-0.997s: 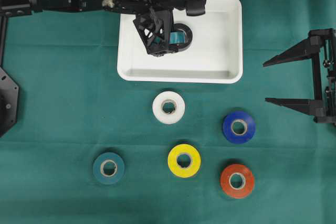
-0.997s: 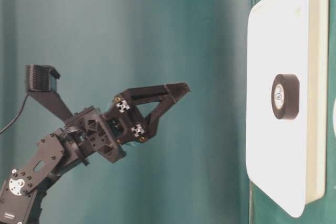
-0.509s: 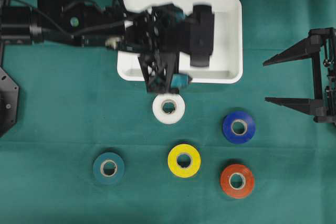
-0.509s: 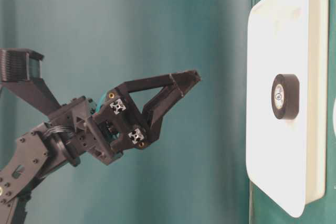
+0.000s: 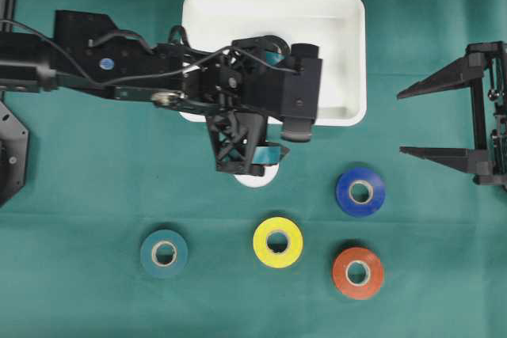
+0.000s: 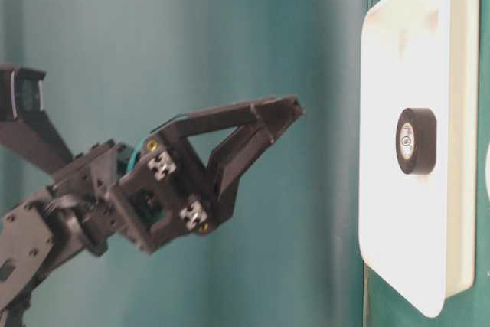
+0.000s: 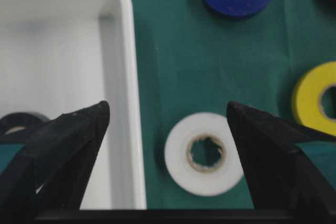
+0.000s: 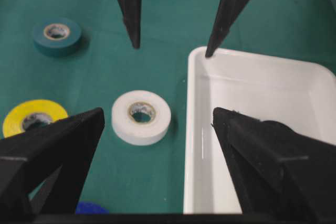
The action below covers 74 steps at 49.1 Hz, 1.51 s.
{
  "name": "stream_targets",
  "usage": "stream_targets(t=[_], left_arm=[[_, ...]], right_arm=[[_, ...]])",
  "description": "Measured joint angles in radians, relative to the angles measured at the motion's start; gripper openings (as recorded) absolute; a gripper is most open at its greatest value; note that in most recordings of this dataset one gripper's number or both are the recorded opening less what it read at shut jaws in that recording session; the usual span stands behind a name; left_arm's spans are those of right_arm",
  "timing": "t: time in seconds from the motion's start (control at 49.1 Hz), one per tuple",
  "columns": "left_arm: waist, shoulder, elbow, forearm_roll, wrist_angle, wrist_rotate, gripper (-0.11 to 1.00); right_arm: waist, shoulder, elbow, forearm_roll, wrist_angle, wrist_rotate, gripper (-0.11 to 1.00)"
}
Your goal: Pick up the tape from a random location and place it into the white case.
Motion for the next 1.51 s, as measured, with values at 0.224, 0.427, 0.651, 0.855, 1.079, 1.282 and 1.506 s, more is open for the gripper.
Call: stream_targets(t=[0.224,0.427,0.651,0.855,1.079,1.282,1.506], left_arm=[[-0.006,-0.137,0.098,0.0,-0.015,-0.034,0.97],[-0.008,-0.311,0.241,0.0,-0.092,-0.043,0.97],[-0.006,-0.54,0.431,0.0,-0.213,-0.043,0.97],[-0.008,-0.753,0.577,-0.002,-0.282,-0.043,0.97],[-0.006,-0.864,0.715,-0.005,-0.324,-0.043,0.97],[-0.006,-0.925,0.857,-0.009,-0.486,-0.044,0.97],[-0.011,-0.965,1.014,-0.011,-0.658,-0.046,0.97]], right_arm=[[0.0,0.0,-0.003,0.0,0.009,0.0,0.92],[0.0,0.0,-0.006,0.0,0.009,-0.002,0.92],[0.0,-0.002,-0.008,0.0,0.009,0.0,0.92],[0.0,-0.002,-0.008,0.0,0.009,-0.002,0.92],[0.0,-0.003,-0.006,0.0,0.009,0.0,0.92],[0.0,-0.003,-0.008,0.0,0.009,0.0,0.92],[0.0,-0.003,0.003,0.0,0.008,0.0,0.92]])
